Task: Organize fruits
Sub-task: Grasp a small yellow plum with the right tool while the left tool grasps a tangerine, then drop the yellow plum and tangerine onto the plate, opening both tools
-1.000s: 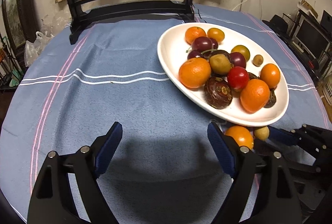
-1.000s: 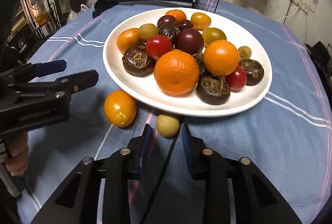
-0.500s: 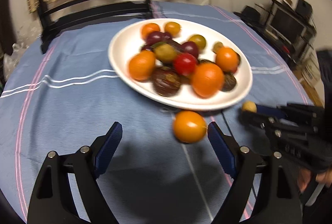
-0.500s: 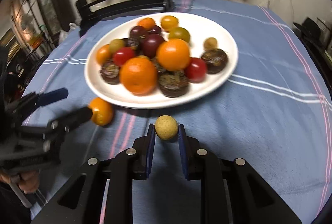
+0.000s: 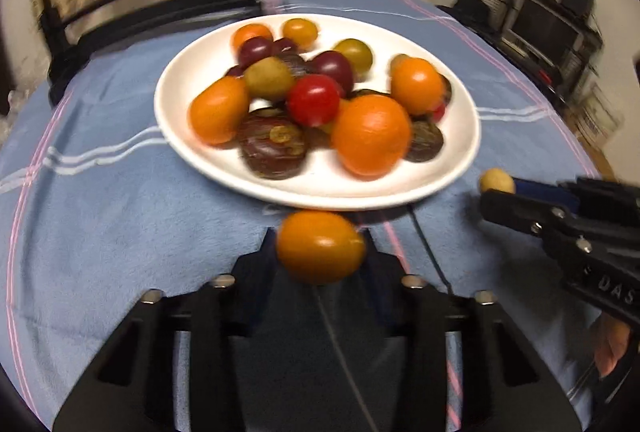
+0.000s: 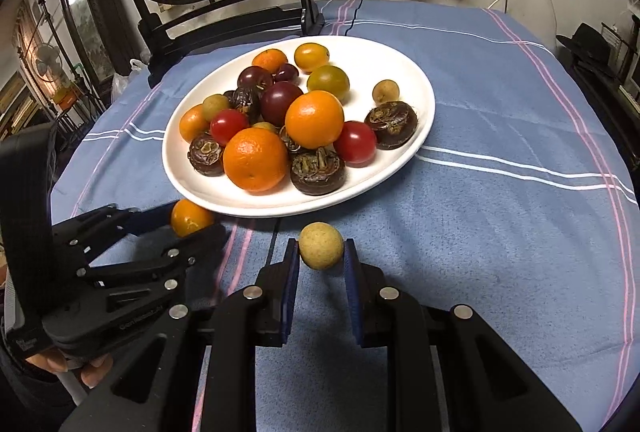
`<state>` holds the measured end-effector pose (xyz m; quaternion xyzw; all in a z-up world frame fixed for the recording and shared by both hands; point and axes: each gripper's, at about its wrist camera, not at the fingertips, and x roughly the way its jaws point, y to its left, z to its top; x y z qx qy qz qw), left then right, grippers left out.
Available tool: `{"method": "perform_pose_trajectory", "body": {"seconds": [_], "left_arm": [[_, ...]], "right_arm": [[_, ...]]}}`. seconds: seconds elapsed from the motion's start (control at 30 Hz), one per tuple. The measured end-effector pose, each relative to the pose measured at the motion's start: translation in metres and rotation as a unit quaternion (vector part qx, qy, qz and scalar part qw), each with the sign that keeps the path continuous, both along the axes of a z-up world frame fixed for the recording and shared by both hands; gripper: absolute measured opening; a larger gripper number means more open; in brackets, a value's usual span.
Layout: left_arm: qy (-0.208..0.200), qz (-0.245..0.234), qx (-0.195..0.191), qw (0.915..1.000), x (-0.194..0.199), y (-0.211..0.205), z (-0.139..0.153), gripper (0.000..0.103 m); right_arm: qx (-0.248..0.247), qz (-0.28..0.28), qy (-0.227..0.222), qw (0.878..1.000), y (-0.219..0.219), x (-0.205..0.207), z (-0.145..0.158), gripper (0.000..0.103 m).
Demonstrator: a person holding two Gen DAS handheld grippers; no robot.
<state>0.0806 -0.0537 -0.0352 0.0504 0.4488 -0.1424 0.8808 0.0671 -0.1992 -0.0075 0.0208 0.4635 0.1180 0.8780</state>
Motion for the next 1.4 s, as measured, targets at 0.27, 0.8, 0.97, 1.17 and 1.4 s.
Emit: {"method": "perform_pose_trajectory", "body": {"seconds": [0.27, 0.8, 0.97, 1.17, 1.4], "left_arm": [[0.002, 0.014, -0.007, 0.9999, -0.006, 0.011, 0.020, 0.039], [-0.045, 0.042, -0.001, 0.9981, 0.053, 0.006, 0.075, 0.038], [-0.031, 0.061, 0.006, 0.9976, 0.077, 0.003, 0.064, 0.038], [-0.025, 0.089, 0.001, 0.9957, 0.083, 0.008, 0.062, 0.055], [-0.037, 0.093, -0.002, 0.9949, 0.060, 0.016, 0.070, 0.081]], "right_arm": [[0.026, 0.000, -0.024, 0.999, -0.003, -0.004, 0.009, 0.023], [0.037, 0.010, -0.056, 0.998, 0.017, 0.054, 0.040, 0.022], [0.030, 0.000, -0.059, 0.998, 0.018, 0.079, 0.036, 0.023], [0.050, -0.034, -0.068, 0.996, 0.001, 0.081, 0.039, 0.055], [0.052, -0.033, -0.061, 0.996, -0.012, 0.054, 0.038, 0.068]]}}
